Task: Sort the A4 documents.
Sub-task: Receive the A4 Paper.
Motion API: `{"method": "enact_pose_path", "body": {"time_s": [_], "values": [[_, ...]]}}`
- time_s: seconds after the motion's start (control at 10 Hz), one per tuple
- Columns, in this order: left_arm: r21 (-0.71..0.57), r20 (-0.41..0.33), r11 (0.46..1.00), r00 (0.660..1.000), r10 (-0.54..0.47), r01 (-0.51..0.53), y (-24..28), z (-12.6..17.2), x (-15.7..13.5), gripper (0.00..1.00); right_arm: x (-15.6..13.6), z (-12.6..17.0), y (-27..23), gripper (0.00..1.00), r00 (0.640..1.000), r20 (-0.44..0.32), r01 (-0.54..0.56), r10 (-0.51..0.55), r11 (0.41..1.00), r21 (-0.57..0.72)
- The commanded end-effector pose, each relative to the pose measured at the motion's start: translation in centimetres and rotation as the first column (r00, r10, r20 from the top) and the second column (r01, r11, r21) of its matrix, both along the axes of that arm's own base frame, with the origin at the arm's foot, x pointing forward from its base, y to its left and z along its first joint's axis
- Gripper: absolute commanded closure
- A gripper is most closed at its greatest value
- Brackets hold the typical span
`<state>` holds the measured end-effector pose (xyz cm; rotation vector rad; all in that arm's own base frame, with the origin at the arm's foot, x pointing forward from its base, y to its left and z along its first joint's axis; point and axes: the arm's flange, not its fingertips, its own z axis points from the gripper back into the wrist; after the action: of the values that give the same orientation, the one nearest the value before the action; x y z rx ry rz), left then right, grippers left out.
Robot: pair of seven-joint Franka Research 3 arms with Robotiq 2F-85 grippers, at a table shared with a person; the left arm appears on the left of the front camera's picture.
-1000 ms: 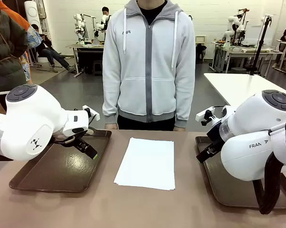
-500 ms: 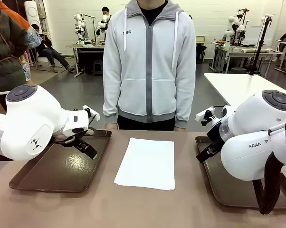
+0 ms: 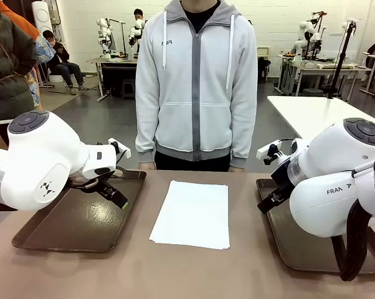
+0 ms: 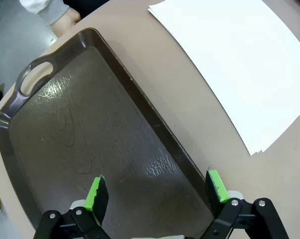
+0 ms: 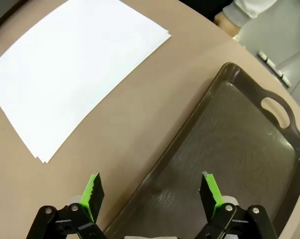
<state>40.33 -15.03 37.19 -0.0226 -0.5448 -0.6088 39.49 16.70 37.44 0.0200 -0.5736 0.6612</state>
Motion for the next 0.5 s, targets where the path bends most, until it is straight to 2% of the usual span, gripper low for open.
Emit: {"method": "enact_pose_path", "body": {"time_s": [0.0,0.1,0.2,0.4], "values": [[0.0,0.0,1.0,1.0,0.0,0.0,0.0,0.0,0.0,0.0,0.0,0.0,0.0,0.0,1.0,0.0,0.0,0.0,1.0,0.0],[0.0,0.0,1.0,1.0,0.0,0.0,0.0,0.0,0.0,0.0,0.0,0.0,0.0,0.0,1.0,0.0,0.0,0.0,1.0,0.0],[-0.009,0.061,0.999,0.997,0.036,-0.035,1.2,1.2,-1.2,0.0,-0.3,1.1,-1.0,0.0,1.0,0.01,-0.009,0.009,1.0,0.025],[-0.077,0.11,0.996,0.992,0.063,-0.055,3.2,3.4,-3.5,0.0,-0.5,3.4,-4.5,0.0,0.994,-0.022,-0.105,0.111,0.978,0.179]]}}
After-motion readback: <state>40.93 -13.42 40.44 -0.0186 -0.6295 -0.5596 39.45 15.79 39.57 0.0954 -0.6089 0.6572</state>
